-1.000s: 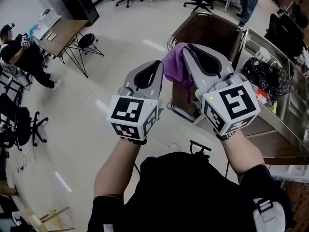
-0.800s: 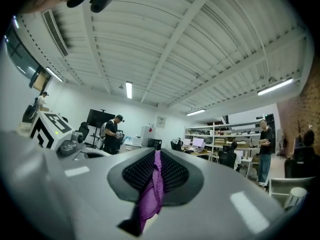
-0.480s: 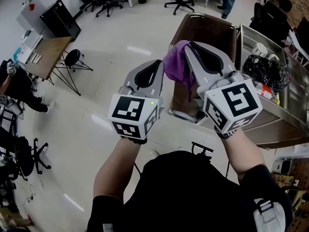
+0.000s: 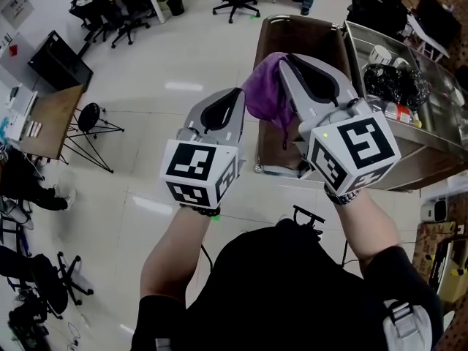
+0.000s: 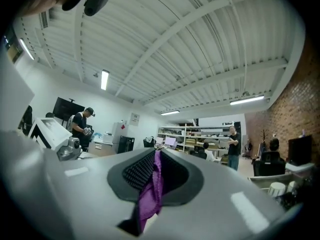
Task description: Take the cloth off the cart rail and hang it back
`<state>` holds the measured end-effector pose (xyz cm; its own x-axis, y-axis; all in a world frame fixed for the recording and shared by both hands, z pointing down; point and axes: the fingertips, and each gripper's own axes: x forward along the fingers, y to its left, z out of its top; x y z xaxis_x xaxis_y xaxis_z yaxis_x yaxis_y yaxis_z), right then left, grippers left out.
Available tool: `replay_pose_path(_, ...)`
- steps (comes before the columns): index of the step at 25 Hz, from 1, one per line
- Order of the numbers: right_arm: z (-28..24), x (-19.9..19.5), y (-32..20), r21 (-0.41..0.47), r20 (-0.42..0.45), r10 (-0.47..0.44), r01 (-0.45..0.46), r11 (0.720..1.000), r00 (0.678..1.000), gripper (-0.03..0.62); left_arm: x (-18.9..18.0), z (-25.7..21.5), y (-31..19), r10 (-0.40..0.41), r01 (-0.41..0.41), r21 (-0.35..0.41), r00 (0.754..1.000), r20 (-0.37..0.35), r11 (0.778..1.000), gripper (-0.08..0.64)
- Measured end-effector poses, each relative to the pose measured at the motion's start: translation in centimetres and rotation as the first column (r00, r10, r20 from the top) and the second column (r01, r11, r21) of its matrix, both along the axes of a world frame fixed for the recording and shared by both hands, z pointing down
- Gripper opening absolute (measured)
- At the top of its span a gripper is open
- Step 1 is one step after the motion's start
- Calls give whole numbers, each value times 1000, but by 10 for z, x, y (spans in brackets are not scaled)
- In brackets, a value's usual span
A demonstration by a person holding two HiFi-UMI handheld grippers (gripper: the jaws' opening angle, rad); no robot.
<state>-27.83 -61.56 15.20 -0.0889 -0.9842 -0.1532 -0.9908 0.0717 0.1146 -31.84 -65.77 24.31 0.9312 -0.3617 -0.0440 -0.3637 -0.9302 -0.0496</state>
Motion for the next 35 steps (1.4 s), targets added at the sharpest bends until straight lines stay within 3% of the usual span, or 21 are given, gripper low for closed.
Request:
replay_pose_path(8,-7,9,-14,9,-10,23,-23,1000,1000,32,15,-3,-17,35,-36,-6,999,-25,999,0)
replay_pose_path(20,1,74,-60,14,5,-1,1,1000,1000,32,66,6,-55,-8,8,-7,1000,-25,1000,0)
replay_pose_path(35,-6,96,-186,-67,23,152,-150,986,988,32,72,-10,-174,93,-93,-41,996,-6,995,0)
